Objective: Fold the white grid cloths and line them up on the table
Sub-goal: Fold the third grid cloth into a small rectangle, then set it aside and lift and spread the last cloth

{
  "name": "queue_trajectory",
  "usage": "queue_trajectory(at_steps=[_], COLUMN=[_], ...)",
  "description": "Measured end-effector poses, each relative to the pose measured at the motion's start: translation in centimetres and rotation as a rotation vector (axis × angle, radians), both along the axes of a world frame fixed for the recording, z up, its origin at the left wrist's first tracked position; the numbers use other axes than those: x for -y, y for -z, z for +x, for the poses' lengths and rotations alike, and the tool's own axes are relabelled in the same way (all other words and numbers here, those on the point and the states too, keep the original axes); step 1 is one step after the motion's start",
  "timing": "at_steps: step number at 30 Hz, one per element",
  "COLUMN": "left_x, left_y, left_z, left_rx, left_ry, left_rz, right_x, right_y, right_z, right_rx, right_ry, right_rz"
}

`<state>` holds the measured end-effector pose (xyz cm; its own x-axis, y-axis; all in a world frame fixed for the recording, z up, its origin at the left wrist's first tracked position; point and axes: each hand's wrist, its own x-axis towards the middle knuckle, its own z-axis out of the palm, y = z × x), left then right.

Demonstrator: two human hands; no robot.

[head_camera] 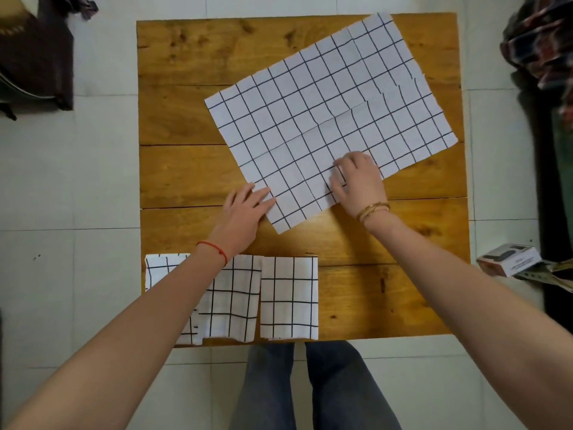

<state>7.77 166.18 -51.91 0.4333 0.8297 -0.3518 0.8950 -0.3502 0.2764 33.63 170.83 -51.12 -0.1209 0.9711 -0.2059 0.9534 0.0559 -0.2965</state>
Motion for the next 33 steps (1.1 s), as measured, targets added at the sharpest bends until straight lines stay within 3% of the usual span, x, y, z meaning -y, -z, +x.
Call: queue_trajectory(at_steps=[5, 10, 17, 26, 30, 33], left_x=[1.3, 1.8, 0.0, -1.7, -3.0, -3.8], left_y=[0.2, 0.4, 0.1, -0.7, -3.3, -6.1], left_z=[3.0, 5.0, 4.1, 3.8, 4.7, 5.6], left_rx=[0.024, 0.015, 0.065, 0.138, 0.283, 0.354], left_ry=[0.09, 0.187, 0.129, -0.002, -0.134, -0.184], left_rz=[0.012, 0.033, 0.047, 0.058, 0.075, 0.059], right_x=[4.3, 7.9, 8.2, 6.1, 4.9, 4.2], right_y=[0.3, 1.6, 2.5, -0.5, -3.0, -5.1], right_z=[-2.4, -2.3, -0.5, 2.0, 3.2, 3.5], right_rx=[-0.132, -0.035, -0.016, -0.598, -0.647, -0.54], right_ry=[-0.148, -0.169, -0.186, 0.305, 0.328, 0.226], right_rz=[-0.12, -0.197, -0.15, -0.204, -0.138, -0.068])
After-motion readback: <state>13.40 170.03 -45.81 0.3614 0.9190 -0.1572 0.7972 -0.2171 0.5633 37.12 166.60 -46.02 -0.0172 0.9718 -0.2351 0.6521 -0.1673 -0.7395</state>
